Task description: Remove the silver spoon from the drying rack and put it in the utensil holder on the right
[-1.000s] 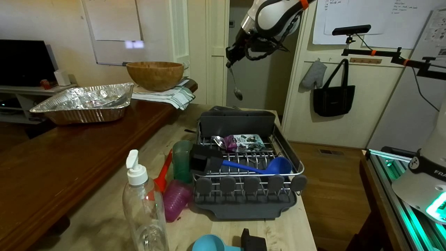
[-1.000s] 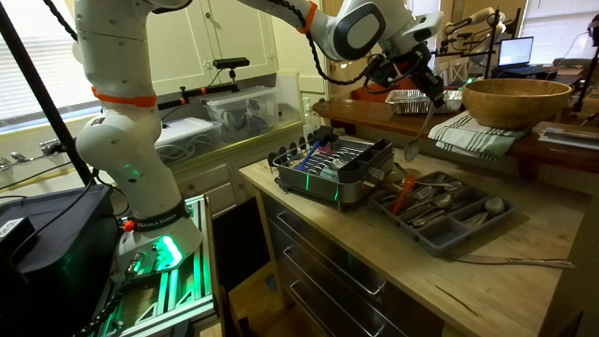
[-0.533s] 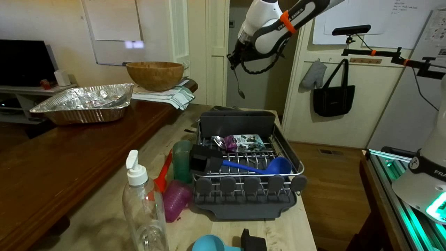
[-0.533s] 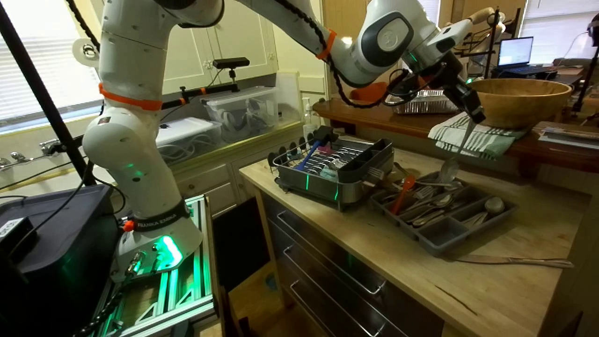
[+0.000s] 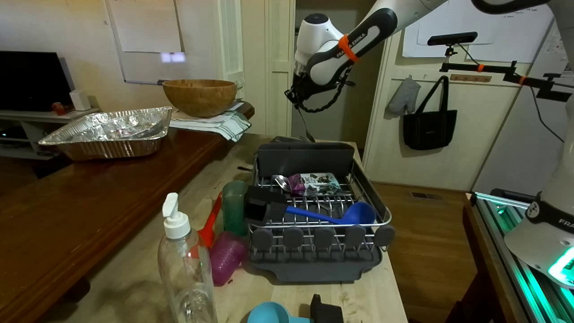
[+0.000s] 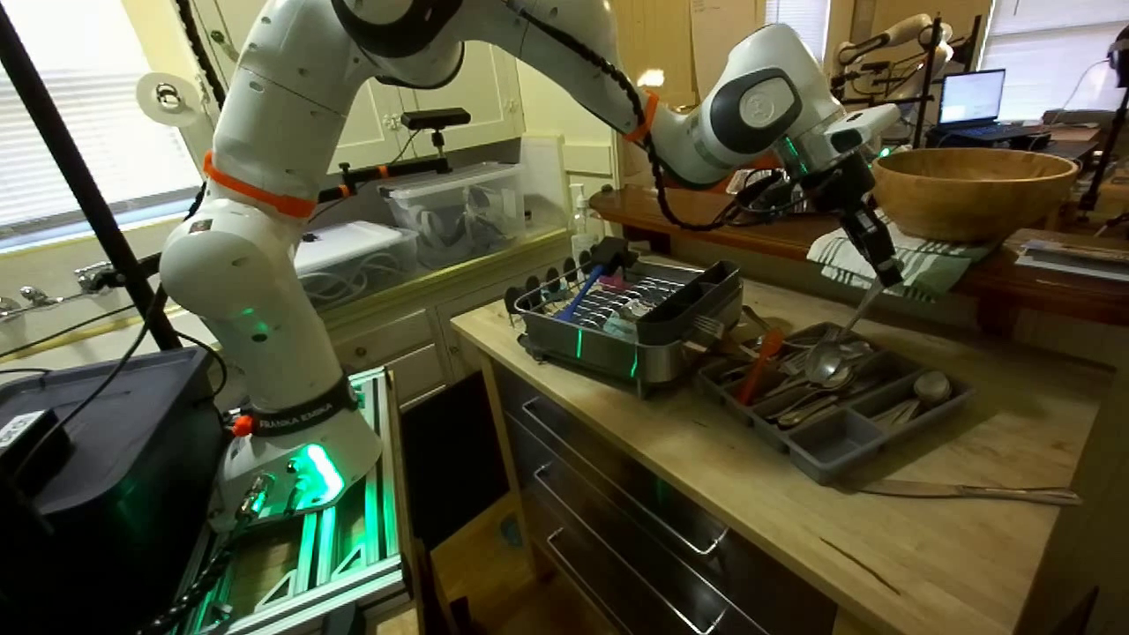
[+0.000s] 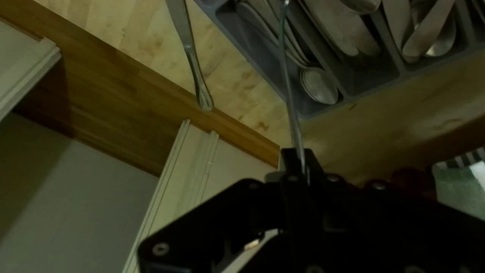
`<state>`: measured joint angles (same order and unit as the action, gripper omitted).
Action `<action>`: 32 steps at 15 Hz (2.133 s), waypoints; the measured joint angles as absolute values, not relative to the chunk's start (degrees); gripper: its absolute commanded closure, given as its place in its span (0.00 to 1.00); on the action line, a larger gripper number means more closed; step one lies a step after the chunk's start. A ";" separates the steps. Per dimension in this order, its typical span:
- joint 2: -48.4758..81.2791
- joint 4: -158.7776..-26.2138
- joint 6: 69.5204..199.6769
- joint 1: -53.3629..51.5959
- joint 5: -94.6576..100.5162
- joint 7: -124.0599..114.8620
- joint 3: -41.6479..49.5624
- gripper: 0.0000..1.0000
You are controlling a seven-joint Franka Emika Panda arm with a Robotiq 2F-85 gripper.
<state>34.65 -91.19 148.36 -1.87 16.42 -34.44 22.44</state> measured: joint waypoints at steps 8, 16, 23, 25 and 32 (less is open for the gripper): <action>40.19 -82.51 133.12 -1.58 17.17 -34.41 22.42 0.99; 44.86 -77.94 130.85 0.40 17.01 -33.70 20.42 0.99; 47.81 -74.69 127.09 1.98 16.61 -30.68 19.16 0.55; 47.99 -73.81 124.46 1.98 16.61 -29.51 18.76 0.40; 47.38 -70.27 121.86 1.93 16.36 -28.09 17.60 0.00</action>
